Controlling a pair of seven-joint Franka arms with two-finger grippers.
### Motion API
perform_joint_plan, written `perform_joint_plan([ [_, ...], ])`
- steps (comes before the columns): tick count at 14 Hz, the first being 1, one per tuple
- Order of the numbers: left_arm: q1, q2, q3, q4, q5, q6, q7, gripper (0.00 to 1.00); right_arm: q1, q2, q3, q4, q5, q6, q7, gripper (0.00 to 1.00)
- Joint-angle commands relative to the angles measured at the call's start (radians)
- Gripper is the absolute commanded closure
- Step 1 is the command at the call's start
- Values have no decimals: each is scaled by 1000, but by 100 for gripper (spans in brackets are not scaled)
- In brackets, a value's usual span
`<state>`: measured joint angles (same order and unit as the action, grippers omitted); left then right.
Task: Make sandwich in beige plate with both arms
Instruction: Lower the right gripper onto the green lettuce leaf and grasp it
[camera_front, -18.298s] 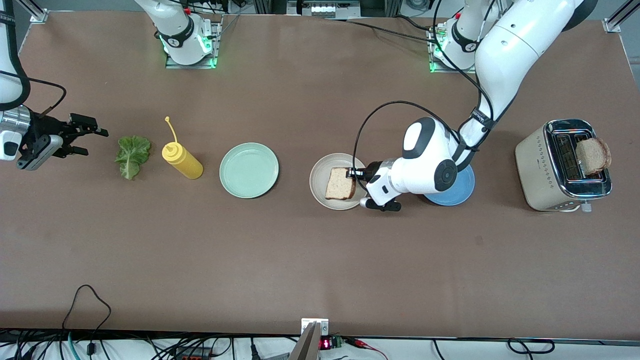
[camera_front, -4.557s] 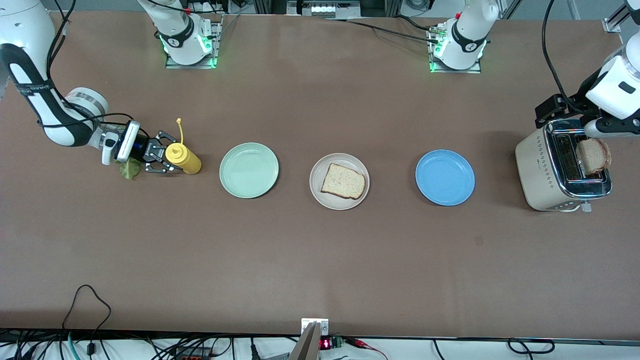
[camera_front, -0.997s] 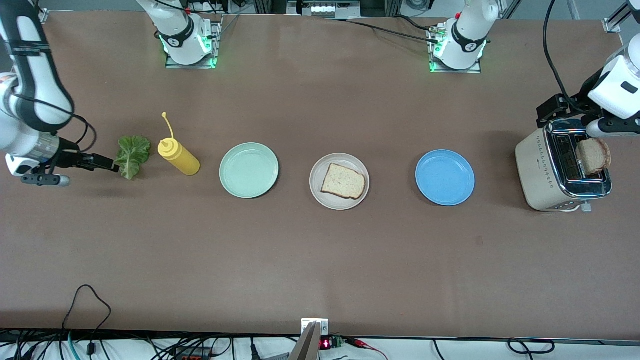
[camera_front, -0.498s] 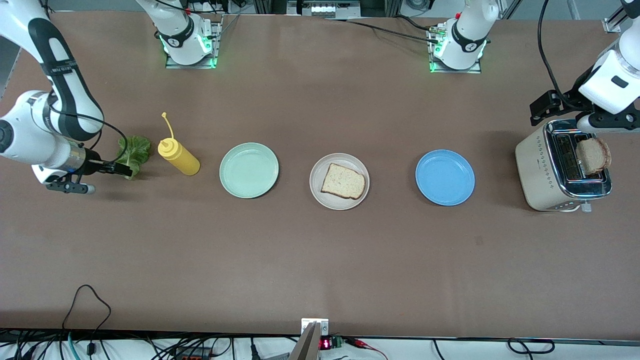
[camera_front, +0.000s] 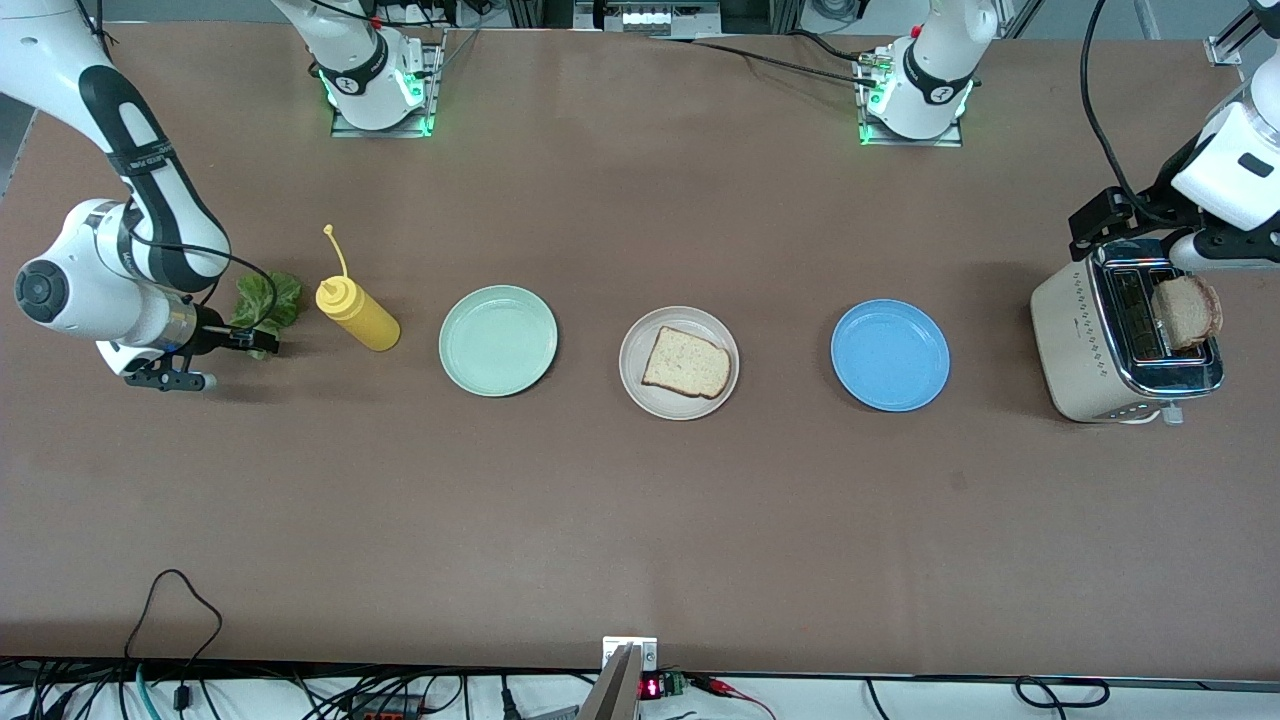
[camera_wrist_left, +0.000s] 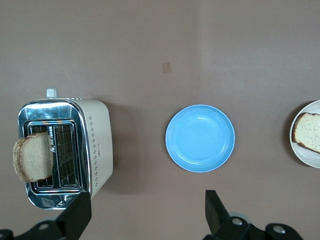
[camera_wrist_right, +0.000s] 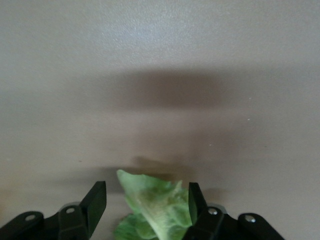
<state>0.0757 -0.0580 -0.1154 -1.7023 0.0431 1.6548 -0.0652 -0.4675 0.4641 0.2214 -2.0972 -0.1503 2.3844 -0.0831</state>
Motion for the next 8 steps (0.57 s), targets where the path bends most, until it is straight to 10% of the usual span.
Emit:
perform_joint_plan([
  [1,9,-5,0,-3,-14,5,7,0,-6,-2,4,-14,-44,22,8,61],
  [4,9,-5,0,1,-14,7,7,0,-5,-4,4,-14,-51,22,3,96],
  [8,10,-5,0,0,-14,-1,7,0,-5,-13,4,-7,-75,18,3,100],
])
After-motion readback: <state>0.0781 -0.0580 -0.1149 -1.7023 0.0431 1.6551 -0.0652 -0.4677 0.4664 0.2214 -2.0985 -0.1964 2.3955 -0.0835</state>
